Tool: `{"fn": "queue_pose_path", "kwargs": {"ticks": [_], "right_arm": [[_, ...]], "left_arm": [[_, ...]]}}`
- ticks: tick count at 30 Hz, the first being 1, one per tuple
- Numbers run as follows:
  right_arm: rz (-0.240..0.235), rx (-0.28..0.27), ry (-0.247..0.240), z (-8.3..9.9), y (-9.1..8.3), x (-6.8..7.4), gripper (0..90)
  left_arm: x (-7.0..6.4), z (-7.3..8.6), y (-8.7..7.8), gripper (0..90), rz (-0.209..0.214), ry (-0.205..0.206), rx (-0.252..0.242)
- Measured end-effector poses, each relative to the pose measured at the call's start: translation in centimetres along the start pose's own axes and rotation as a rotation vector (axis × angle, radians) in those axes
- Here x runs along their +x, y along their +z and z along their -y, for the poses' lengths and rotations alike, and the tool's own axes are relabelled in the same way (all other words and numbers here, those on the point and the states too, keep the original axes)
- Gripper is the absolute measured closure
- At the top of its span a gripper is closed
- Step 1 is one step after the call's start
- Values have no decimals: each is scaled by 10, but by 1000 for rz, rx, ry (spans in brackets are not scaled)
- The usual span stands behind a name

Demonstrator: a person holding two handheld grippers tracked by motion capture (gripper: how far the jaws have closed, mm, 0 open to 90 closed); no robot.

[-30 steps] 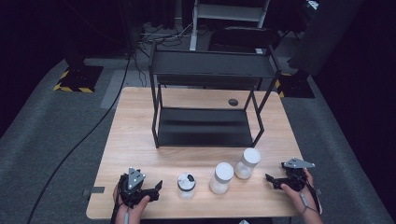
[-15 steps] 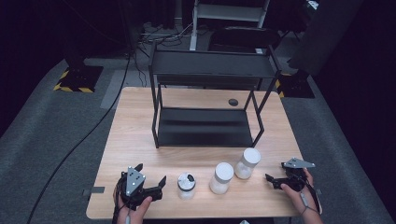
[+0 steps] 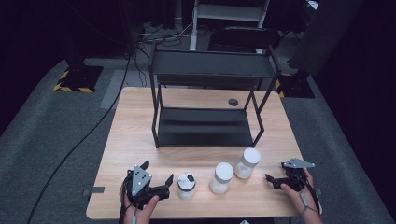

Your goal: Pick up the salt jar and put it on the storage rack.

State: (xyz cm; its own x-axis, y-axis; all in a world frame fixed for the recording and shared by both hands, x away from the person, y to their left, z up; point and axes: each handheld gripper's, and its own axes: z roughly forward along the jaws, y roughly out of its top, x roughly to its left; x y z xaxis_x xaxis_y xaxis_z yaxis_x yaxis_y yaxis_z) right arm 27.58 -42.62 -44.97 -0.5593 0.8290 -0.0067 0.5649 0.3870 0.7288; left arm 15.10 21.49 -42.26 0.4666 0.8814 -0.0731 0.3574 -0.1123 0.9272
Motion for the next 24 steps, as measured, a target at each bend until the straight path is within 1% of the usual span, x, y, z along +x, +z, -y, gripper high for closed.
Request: {"fn": "queue_pose_path", "kwargs": {"ticks": [5,6,11,15,18,23,24], "right_arm": [[0,0,0,0,0,0,46],[0,0,0,0,0,0,46],[0,0,0,0,0,0,46],[0,0,0,0,0,0,46],[0,0,0,0,0,0,46],[0,0,0,0,0,0,45],[0,0,0,0,0,0,45]], "left_arm": [[-4,-2,4,48,10,-9,3],[-7,-3,6,48,13,-11,4],[-13,-6,9,48,26,-5,6],[-24,-9,14,48,24,-21,15],[-29,-10,17,49,30,-17,19],[-34,-12,19,49,35,-13,14],[-37,-13,19,49,36,-11,11]]}}
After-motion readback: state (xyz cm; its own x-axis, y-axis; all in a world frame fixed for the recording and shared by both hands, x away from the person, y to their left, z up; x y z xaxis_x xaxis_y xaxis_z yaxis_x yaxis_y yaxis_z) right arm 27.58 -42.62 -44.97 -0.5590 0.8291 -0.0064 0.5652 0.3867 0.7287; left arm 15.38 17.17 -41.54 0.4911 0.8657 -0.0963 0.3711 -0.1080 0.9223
